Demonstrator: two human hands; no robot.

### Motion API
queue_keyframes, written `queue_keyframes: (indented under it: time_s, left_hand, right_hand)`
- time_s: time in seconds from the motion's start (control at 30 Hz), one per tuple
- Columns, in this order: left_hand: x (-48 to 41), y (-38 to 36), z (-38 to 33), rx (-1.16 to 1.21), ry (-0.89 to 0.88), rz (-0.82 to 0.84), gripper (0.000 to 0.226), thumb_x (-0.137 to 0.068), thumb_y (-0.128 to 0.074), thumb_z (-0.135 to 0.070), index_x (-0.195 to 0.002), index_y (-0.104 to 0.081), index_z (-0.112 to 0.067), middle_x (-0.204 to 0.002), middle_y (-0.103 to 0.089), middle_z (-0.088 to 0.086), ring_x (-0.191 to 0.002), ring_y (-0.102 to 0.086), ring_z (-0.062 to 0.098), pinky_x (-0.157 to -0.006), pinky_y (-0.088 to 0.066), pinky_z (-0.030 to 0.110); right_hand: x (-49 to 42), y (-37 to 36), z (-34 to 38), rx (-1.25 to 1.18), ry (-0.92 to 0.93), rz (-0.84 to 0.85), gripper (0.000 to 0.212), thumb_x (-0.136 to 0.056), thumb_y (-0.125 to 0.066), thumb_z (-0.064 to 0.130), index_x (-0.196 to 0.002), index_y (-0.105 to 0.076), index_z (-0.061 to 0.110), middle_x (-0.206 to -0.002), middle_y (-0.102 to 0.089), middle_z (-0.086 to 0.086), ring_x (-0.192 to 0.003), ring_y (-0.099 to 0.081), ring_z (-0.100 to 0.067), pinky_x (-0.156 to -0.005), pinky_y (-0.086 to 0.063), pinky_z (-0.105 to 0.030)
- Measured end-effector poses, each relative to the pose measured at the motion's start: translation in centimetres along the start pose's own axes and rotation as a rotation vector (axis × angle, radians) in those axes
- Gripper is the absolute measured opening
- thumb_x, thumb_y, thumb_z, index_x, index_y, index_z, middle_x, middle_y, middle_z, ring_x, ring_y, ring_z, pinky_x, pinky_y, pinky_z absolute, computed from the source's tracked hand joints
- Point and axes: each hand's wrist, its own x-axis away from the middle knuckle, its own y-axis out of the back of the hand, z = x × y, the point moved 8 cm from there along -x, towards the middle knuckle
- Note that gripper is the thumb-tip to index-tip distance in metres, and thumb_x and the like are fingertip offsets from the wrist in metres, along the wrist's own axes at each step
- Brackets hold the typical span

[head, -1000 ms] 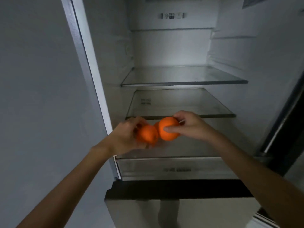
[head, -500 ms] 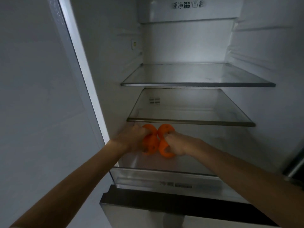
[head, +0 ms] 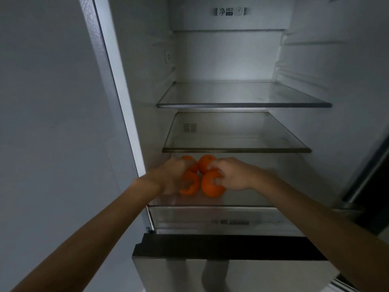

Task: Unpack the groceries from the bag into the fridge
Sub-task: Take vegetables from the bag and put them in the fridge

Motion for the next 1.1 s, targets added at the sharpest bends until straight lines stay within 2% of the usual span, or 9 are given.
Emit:
queue_keyframes:
  time_s: [0.13,0.23,0.37,0.43,0.57,0.7,0.77,0.97,1.1]
  left_hand:
    - [0.8,1.5,-2.0,0.015,-0.162,-0.078,0.041,-0.088,-0.06,-0.022,-0.128,-0.055,-0.021,-0.108,-0.067,0.004,-0.099,-0.063,0.021,-0.085,-0.052,0.038]
    - [1.6,2.4,-3.9,-0.001,-0.282,-0.112,0.047,-0.082,-0.053,-0.038,-0.129,-0.053,-0.032,-0.115,-0.068,-0.003,-0.104,-0.063,0.019,-0.086,-0.054,0.039]
    - [3.4,2.7,-7.4,0.009,-0.435,-0.124,0.046,-0.084,-0.054,-0.036,-0.129,-0.057,-0.027,-0.119,-0.068,-0.002,-0.108,-0.063,0.017,-0.091,-0.053,0.038]
    - [4.3,2.4,-9.9,0.031,-0.546,-0.129,0.037,-0.09,-0.058,-0.033,-0.126,-0.06,-0.025,-0.117,-0.067,-0.003,-0.104,-0.064,0.014,-0.091,-0.052,0.034]
    - [6.3,0.5,-15.9,0.134,-0.753,-0.011,0.028,-0.092,-0.063,-0.02,-0.117,-0.068,-0.009,-0.111,-0.069,0.011,-0.092,-0.063,0.015,-0.081,-0.048,0.016]
    - [9.8,-0.7,-22.1,0.161,-0.894,-0.04,0.02,-0.09,-0.063,-0.028,-0.108,-0.069,-0.02,-0.095,-0.071,-0.002,-0.089,-0.065,0.018,-0.077,-0.052,0.033]
    - [11.8,-1.7,-25.0,0.156,-0.96,0.011,0.02,-0.089,-0.063,-0.03,-0.109,-0.067,-0.027,-0.091,-0.071,-0.006,-0.085,-0.065,0.014,-0.076,-0.054,0.035]
    - [16.8,-4.0,-33.1,0.176,-1.104,0.107,0.03,-0.089,-0.062,-0.04,-0.119,-0.064,-0.033,-0.106,-0.07,-0.011,-0.092,-0.065,0.008,-0.084,-0.055,0.035]
    - [22.1,-5.2,-38.9,0.161,-1.227,0.137,0.029,-0.09,-0.061,-0.038,-0.119,-0.063,-0.034,-0.105,-0.069,-0.013,-0.097,-0.064,0.01,-0.087,-0.052,0.034]
  right_hand:
    - [3.3,2.4,0.9,-0.149,-0.057,-0.143,0.039,-0.093,-0.061,0.026,-0.131,-0.056,0.019,-0.13,-0.06,-0.001,-0.115,-0.057,-0.014,-0.096,-0.044,-0.026]
    - [6.9,4.1,1.1,-0.242,-0.158,-0.345,0.033,-0.091,-0.064,0.019,-0.124,-0.063,0.014,-0.121,-0.066,-0.002,-0.105,-0.061,-0.01,-0.095,-0.048,-0.025]
    - [13.4,4.4,1.8,-0.289,-0.322,-0.52,0.025,-0.091,-0.064,0.015,-0.116,-0.067,0.013,-0.107,-0.067,0.001,-0.084,-0.058,0.004,-0.076,-0.041,0.002]
    - [17.2,4.2,2.6,-0.248,-0.412,-0.575,0.024,-0.09,-0.064,0.012,-0.113,-0.068,0.012,-0.105,-0.07,-0.003,-0.084,-0.062,-0.004,-0.078,-0.045,-0.003]
    - [25.5,3.3,3.9,-0.187,-0.643,-0.664,0.023,-0.088,-0.065,0.012,-0.11,-0.069,0.013,-0.096,-0.073,-0.005,-0.086,-0.069,-0.017,-0.086,-0.054,-0.029]
    - [33.8,2.1,5.1,-0.155,-0.857,-0.678,0.025,-0.088,-0.065,0.015,-0.113,-0.068,0.018,-0.095,-0.072,0.001,-0.088,-0.067,-0.013,-0.085,-0.05,-0.019]
    - [37.7,1.3,5.8,-0.149,-0.962,-0.67,0.025,-0.089,-0.065,0.02,-0.114,-0.066,0.021,-0.097,-0.07,0.002,-0.091,-0.066,-0.012,-0.088,-0.051,-0.023]
    - [48.5,-0.8,8.8,-0.106,-1.197,-0.738,0.026,-0.088,-0.064,0.024,-0.115,-0.065,0.024,-0.104,-0.07,0.004,-0.093,-0.065,-0.01,-0.091,-0.053,-0.03]
    - [55.6,-2.0,12.0,-0.035,-1.338,-0.758,0.028,-0.089,-0.063,0.023,-0.116,-0.065,0.02,-0.107,-0.071,0.002,-0.095,-0.065,-0.012,-0.092,-0.051,-0.027]
